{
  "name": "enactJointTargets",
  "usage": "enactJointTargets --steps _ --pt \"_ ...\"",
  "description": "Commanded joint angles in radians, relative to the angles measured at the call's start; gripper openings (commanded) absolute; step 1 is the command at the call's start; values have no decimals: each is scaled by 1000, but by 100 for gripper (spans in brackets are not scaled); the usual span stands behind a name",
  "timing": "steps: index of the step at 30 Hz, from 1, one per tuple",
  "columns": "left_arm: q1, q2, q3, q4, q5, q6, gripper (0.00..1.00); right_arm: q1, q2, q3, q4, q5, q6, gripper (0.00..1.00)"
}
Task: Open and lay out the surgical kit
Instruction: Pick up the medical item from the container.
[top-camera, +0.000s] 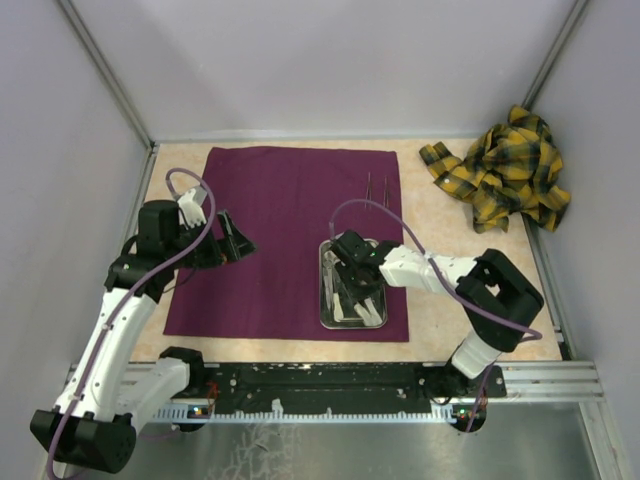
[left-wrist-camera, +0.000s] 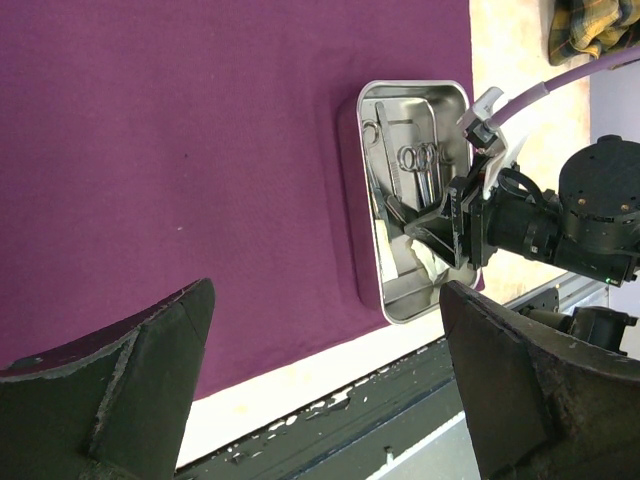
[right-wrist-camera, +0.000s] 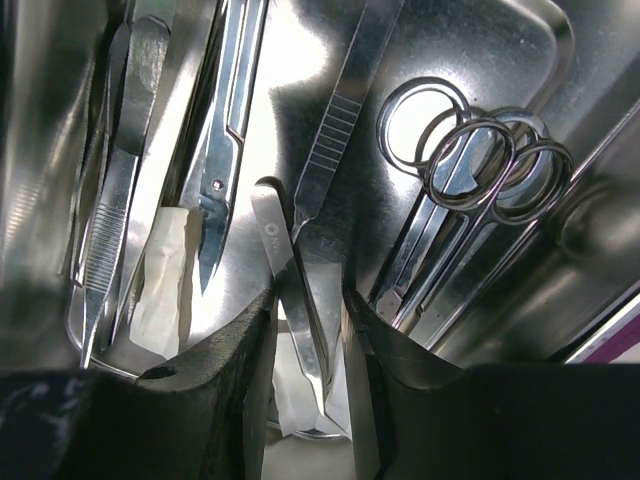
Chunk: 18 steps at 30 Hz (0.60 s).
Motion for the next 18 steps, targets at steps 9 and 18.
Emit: enactJointTargets --steps 9,18 --pt "5 3 -6 31 5 -2 100 21 28 44 52 21 -22 17" --pt "5 -2 1 25 5 -5 100 21 -17 64 32 30 -22 0"
